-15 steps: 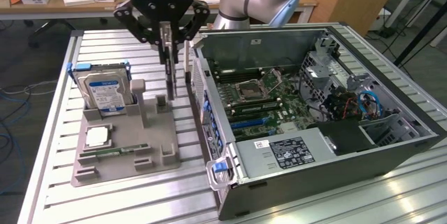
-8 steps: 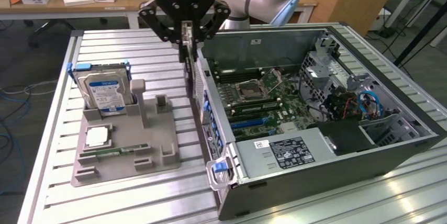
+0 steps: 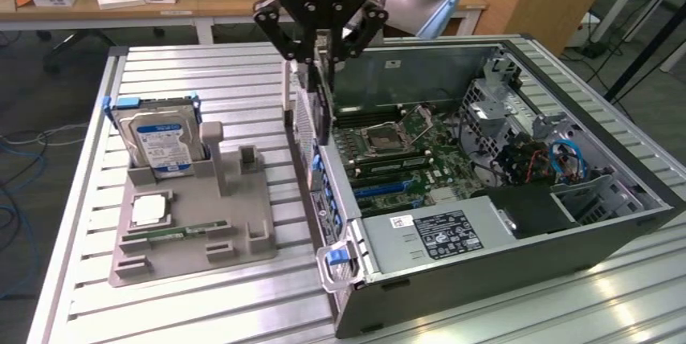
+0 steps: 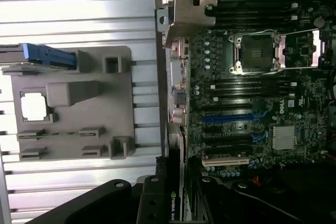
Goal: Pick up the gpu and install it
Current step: 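Pick up the gpu and move the gpu toward the slot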
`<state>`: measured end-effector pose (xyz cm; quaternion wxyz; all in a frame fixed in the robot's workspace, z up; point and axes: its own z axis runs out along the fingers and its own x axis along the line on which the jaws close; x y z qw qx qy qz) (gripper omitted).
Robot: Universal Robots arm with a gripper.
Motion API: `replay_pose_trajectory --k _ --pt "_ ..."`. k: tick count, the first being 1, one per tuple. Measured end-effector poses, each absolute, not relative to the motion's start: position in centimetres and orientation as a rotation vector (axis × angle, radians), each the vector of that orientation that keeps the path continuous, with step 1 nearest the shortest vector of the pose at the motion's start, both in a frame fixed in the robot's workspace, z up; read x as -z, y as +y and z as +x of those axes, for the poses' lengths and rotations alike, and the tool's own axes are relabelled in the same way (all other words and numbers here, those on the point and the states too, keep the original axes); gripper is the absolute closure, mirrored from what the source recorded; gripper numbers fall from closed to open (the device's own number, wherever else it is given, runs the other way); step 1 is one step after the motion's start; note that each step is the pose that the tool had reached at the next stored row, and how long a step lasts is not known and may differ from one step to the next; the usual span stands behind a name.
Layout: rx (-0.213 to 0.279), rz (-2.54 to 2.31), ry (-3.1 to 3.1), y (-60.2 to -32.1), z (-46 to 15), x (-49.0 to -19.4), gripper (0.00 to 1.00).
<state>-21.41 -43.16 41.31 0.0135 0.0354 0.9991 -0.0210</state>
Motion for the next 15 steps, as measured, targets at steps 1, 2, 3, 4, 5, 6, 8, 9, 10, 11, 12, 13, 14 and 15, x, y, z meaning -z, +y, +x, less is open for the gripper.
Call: replay_pose_trajectory --k 1,2,3,4,5,6,8,9,10,11,12,13,14,15 --pt "0.065 0.11 3.113 -43.2 -21.0 -41.3 0.74" --pt "0.066 0.11 3.114 -43.2 -20.5 -41.3 0.74" --pt "0.066 0.11 3.115 -43.2 -20.0 -41.3 0.74" --pt "0.066 0.11 3.115 -43.2 -19.6 -41.3 0.74" --pt "0.066 0.11 3.116 -43.2 -19.1 -41.3 0.74" --pt "0.066 0.11 3.117 -43.2 -18.7 -41.3 0.74" --pt "0.066 0.11 3.118 -43.2 -17.8 -41.3 0.74" --pt "0.066 0.11 3.118 -43.2 -17.3 -41.3 0.74" --pt "0.066 0.11 3.118 -43.2 -16.8 -41.3 0.74" --pt "0.066 0.11 3.118 -43.2 -16.4 -41.3 0.74" --pt "0.066 0.11 3.119 -43.2 -15.9 -41.3 0.74" --pt "0.066 0.11 3.119 -43.2 -15.5 -41.3 0.74" --pt "0.066 0.11 3.119 -43.2 -15.0 -41.3 0.74" --pt "0.066 0.11 3.119 -43.2 -14.6 -41.3 0.74"
